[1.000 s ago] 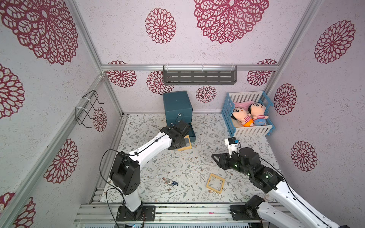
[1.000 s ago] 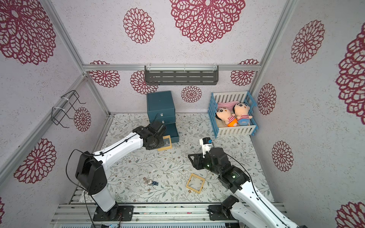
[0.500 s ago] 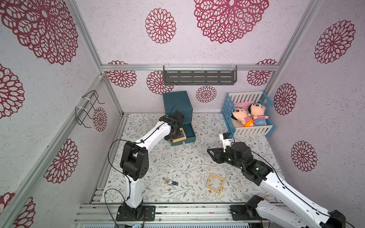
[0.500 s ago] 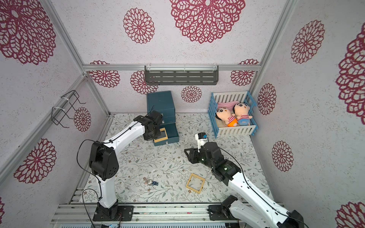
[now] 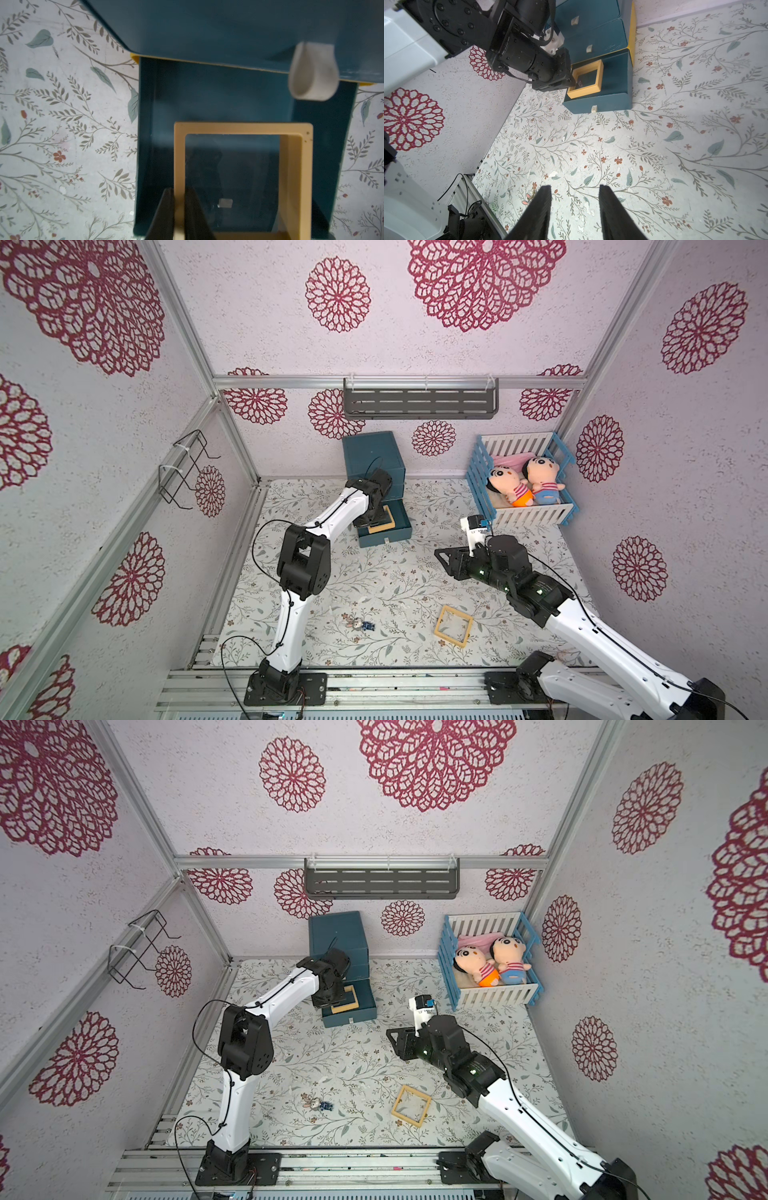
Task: Place the brooch boxes into the drawer by color
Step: Place the brooch box in the drawer.
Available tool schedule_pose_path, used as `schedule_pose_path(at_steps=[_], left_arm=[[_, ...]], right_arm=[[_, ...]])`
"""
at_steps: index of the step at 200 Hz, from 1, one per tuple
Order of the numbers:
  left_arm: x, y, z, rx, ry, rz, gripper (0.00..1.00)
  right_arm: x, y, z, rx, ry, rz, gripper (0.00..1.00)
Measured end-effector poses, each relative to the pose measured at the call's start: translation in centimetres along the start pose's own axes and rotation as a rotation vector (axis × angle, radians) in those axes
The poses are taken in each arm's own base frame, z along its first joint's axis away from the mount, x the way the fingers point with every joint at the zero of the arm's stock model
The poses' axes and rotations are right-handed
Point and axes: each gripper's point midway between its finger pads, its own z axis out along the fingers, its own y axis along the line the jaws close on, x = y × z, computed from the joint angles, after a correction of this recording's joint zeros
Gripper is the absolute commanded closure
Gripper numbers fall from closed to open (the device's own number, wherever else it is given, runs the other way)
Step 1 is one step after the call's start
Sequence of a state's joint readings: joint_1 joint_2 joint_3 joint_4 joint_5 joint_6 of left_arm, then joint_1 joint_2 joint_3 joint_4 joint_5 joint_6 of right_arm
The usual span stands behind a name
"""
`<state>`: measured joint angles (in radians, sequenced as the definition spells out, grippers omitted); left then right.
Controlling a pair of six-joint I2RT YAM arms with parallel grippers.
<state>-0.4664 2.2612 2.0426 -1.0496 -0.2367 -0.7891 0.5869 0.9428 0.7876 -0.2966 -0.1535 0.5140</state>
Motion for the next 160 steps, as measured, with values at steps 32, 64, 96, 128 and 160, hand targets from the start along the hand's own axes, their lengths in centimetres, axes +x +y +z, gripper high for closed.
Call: schedule_pose_path(at_steps=[32,64,96,128,160], left_arm=[[0.0,0.0,0.9,-0.016,0.002,0.019,1.0],[-0.1,0.0,1.8,-0.028,-0.003,0.029,1.0],[0.0,0.0,2.5,-0.04,-0.009,0.039,1.0],[0.1,0.0,3.6,-0.05,-0.008,0.049,1.0],[0.6,0.0,4.5,-0.059,0.005,0.063,1.0]], right_arm=[[-0.1,-0.2,-0.1,0.005,-0.002,-0.004,0.56],[-0.3,-0.1,-0.4,0.003,-0.011,-0.005,0.56],[-0.4,-0.2,-0.4,0.004,-0.015,-0.006,0.56],[-0.4,-0.2,-0.5,0.005,-0.016,-0.012,0.56],[-0.3,-0.4,-0.5,0.009,-0.013,-0.011,0.56]])
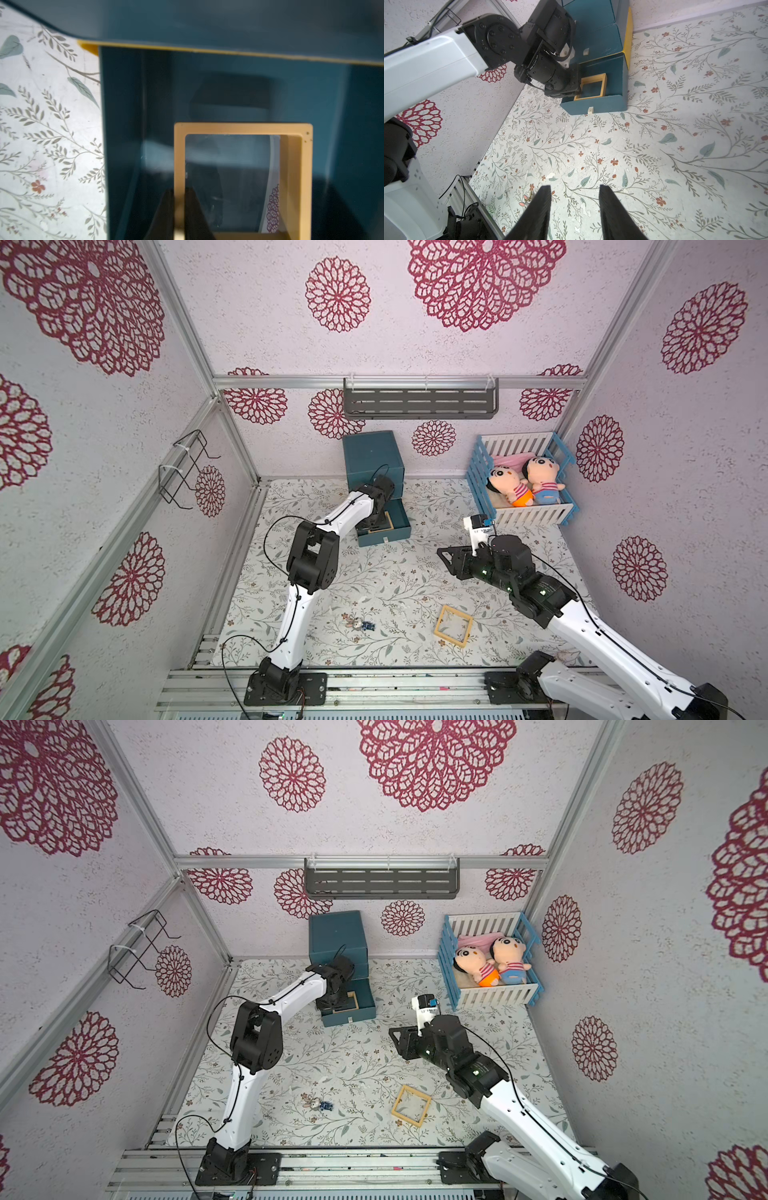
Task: Place the brooch boxes into the drawer by color
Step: Place the brooch box in the drawer.
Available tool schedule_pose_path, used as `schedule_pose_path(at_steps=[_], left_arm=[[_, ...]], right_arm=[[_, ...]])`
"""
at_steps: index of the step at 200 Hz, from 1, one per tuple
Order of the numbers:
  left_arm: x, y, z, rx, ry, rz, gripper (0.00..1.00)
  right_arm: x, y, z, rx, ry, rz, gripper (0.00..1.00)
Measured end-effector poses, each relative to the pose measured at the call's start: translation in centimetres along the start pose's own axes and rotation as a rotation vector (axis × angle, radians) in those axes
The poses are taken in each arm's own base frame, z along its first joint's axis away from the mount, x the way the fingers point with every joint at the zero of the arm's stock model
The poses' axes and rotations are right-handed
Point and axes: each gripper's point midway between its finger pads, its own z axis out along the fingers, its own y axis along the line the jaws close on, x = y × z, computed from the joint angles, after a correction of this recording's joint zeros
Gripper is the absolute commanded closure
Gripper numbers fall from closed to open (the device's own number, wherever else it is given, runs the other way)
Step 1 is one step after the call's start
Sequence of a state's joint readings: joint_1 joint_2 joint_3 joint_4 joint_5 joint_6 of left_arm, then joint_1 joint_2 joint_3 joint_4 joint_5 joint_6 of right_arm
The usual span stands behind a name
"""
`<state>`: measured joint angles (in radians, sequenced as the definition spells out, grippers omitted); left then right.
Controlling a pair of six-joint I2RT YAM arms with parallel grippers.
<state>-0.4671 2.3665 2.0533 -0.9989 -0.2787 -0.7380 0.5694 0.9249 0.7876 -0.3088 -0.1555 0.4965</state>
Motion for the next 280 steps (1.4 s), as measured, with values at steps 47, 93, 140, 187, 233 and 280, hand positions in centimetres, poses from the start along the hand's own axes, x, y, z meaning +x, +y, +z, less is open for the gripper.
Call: schedule_pose_path(at_steps=[47,93,140,187,233,280], left_arm=[[-0.1,-0.4,0.1,0.005,-0.013,0.009,0.44],[-0.3,-0.9,0.0,0.005,-0.043,0.02,0.38],[-1.0,-1.4,-1.3,0.016,-0.096,0.017,0.38],[-1.3,-1.8,-5.7,0.069,-0.171,0.018,0.42],[3.2,-2.4,-11.9,0.179,-0.231,0.077,0.51],[10.4,-5.1,-15.7,0.299,-0.249,0.182,0.57]], right_arm=[[0.1,-0.1,-0.1,0.003,0.004,0.002,0.56],[0.2,-0.2,-0.1,0.004,0.008,0.003,0.56],[0.2,-0.1,-0.2,0.0,0.008,0.003,0.56],[-0.1,0.1,-0.8,-0.005,-0.006,0.002,0.56],[0.3,-0.1,-1.8,0.0,-0.005,0.006,0.56],[1.9,-0.7,-3.4,0.023,0.033,0.017,0.56]])
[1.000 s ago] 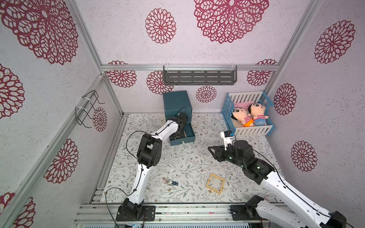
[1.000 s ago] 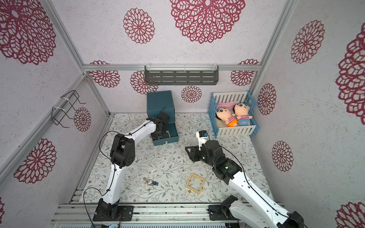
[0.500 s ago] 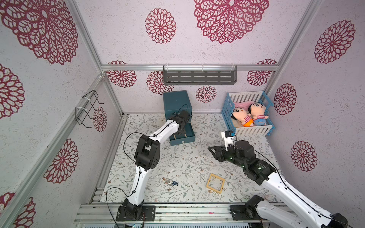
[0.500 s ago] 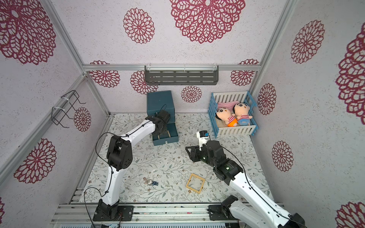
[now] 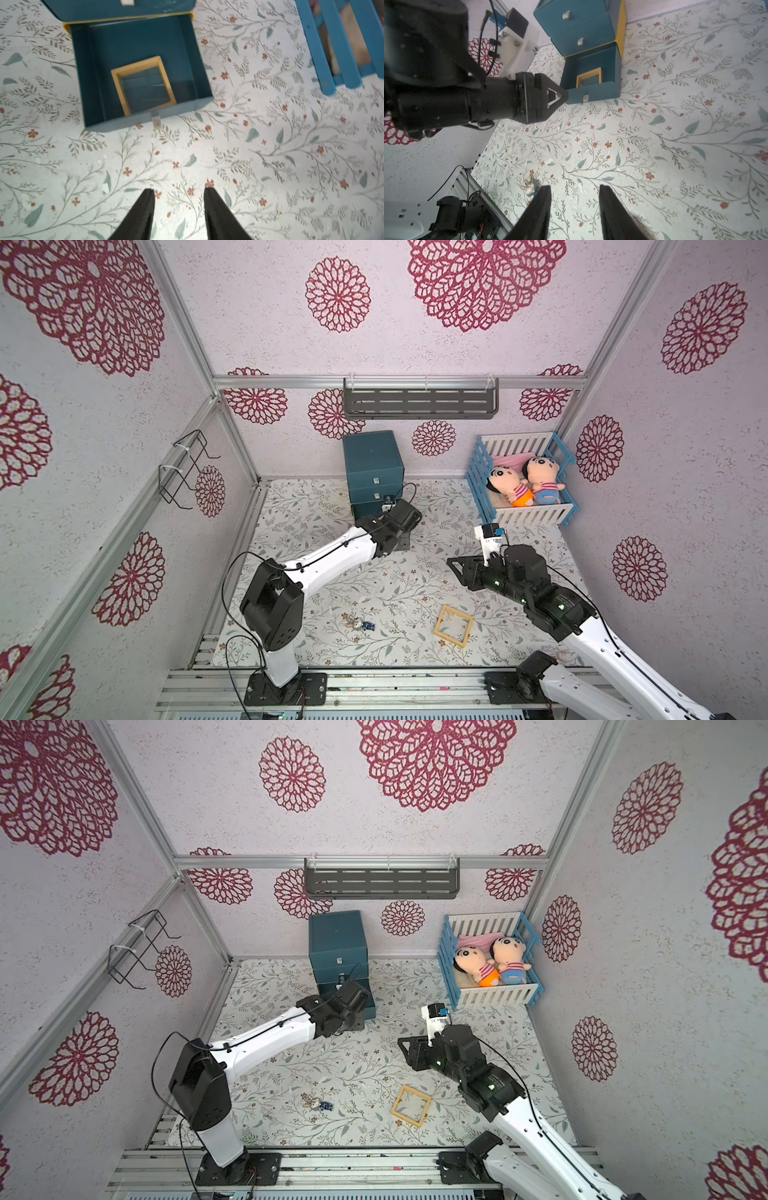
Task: Place the brooch boxes into the drawer by color
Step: Place the brooch box in the drawer, then pick up the brooch box from the center of the board.
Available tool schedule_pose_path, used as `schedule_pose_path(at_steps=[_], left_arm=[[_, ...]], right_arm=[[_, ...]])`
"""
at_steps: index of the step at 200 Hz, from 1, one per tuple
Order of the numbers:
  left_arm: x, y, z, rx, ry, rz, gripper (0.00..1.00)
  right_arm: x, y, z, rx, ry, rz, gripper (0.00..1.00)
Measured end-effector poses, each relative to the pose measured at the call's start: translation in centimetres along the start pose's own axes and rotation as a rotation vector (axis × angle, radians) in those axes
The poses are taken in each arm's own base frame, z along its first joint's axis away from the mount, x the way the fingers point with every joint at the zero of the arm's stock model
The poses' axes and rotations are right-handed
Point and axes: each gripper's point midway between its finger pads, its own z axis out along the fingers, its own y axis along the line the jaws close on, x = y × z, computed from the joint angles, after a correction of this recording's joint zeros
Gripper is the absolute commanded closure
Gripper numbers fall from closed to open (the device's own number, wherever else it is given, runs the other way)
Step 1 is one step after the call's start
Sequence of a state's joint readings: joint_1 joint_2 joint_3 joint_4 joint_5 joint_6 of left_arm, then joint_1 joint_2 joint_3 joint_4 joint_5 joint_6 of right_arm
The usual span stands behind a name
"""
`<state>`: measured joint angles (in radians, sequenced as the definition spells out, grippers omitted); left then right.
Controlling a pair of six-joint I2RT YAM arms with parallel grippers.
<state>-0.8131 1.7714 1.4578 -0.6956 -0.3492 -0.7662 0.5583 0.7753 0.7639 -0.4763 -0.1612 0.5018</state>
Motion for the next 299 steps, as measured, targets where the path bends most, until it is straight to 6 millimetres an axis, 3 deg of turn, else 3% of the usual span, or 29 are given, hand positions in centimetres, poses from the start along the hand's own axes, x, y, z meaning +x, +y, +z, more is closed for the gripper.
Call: schedule_pose_path(at_steps=[29,58,174,242,299], left_arm=[[4.1,-1.8,-0.6,0.034,0.027,0.051,0.59],[6.7,-3.3,-1.0,0.058,0.043,0.09,0.59],[14.5,-8.6,-2.5,0.218,0.107,0.216,0.65],[19.8,-10.9,-1.2,0.266,0.207,0.317,0.66],[21.4,-11.2,0.0,0.261,0.253,0.355,0.66]], right_arm=[[0.9,-0.6,-0.8,0.026,0.026,0.01,0.58],[1.7,-0.9,-1.4,0.043,0.048,0.024,0.58],[5.3,-4.0,-4.0,0.205,0.129,0.164,0.6],[6.8,-4.9,-4.3,0.237,0.157,0.208,0.6],[6.8,-4.9,-4.5,0.237,0.154,0.215,0.6]])
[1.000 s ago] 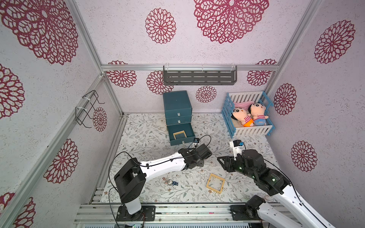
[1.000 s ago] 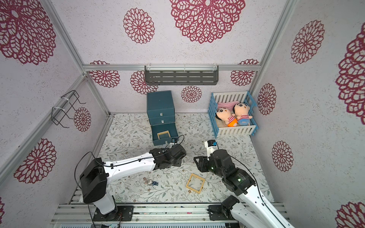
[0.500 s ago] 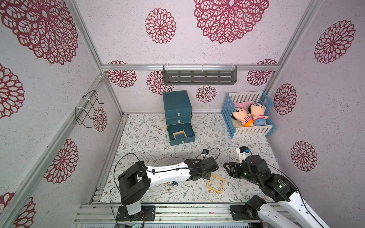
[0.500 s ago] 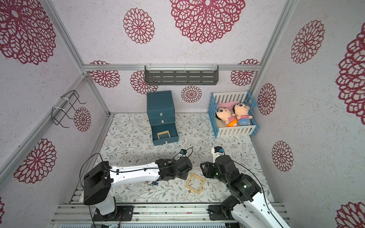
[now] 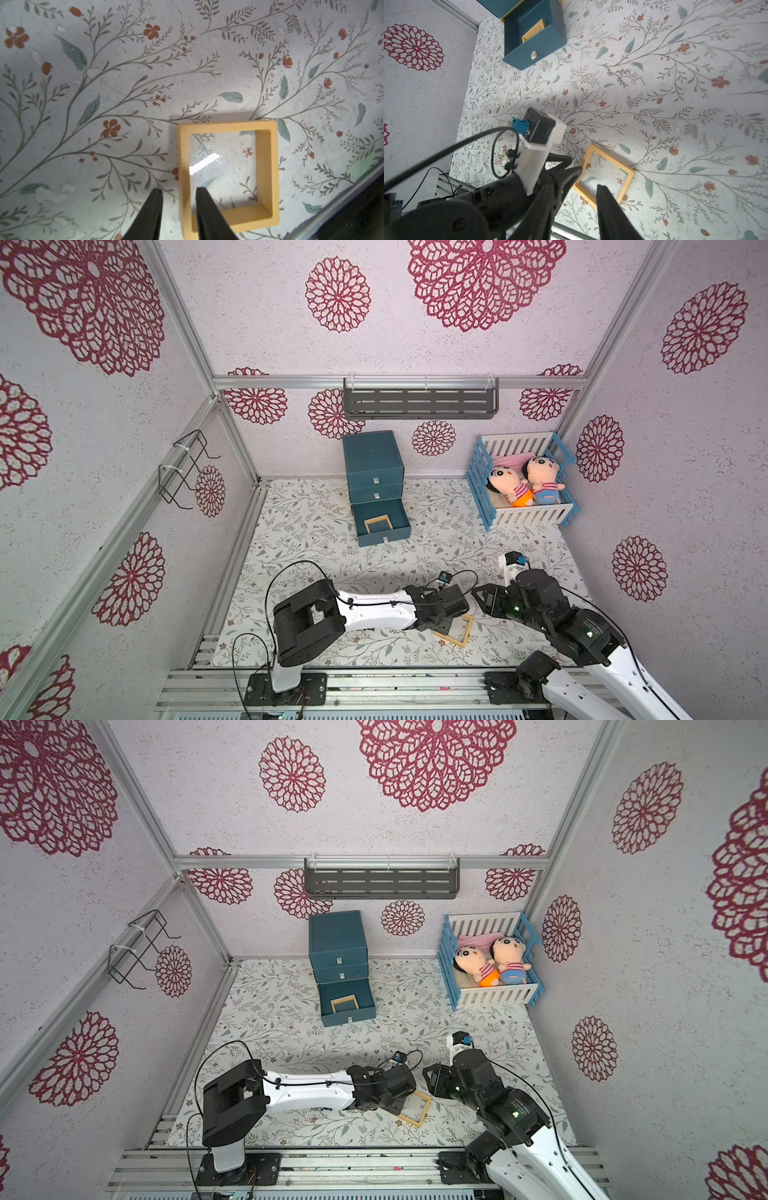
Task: Place the brooch boxes into the drawer by color
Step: Pick up the brooch box from the center of the board.
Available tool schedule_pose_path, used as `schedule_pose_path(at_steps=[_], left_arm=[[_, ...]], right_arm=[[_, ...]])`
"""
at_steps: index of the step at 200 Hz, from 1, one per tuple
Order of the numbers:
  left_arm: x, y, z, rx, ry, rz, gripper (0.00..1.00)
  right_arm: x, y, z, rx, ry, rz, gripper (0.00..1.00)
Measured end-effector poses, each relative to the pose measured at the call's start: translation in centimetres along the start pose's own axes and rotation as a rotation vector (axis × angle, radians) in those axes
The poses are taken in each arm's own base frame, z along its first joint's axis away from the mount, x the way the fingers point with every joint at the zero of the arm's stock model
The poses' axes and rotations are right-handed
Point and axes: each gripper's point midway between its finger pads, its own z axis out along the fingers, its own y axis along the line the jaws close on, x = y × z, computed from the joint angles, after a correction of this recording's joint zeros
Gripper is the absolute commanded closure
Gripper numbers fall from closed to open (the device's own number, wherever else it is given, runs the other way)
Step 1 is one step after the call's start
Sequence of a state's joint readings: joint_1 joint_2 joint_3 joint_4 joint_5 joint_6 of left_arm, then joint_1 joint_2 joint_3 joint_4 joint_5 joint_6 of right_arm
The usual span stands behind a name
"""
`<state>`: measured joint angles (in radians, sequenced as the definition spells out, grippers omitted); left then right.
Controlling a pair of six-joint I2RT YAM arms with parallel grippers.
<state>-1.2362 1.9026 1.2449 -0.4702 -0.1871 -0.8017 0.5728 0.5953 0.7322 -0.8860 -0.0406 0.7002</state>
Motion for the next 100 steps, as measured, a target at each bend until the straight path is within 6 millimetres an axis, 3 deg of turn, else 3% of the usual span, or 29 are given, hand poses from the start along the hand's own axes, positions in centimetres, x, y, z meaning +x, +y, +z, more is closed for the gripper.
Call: schedule_pose_path(at_steps=[100], left_arm=[[-0.3,-1.1,0.7,0.015,0.013,0.021,0.69]], right_arm=[[-0.1,0.1,-0.3,-0.008,-0.01,0.0,0.6]])
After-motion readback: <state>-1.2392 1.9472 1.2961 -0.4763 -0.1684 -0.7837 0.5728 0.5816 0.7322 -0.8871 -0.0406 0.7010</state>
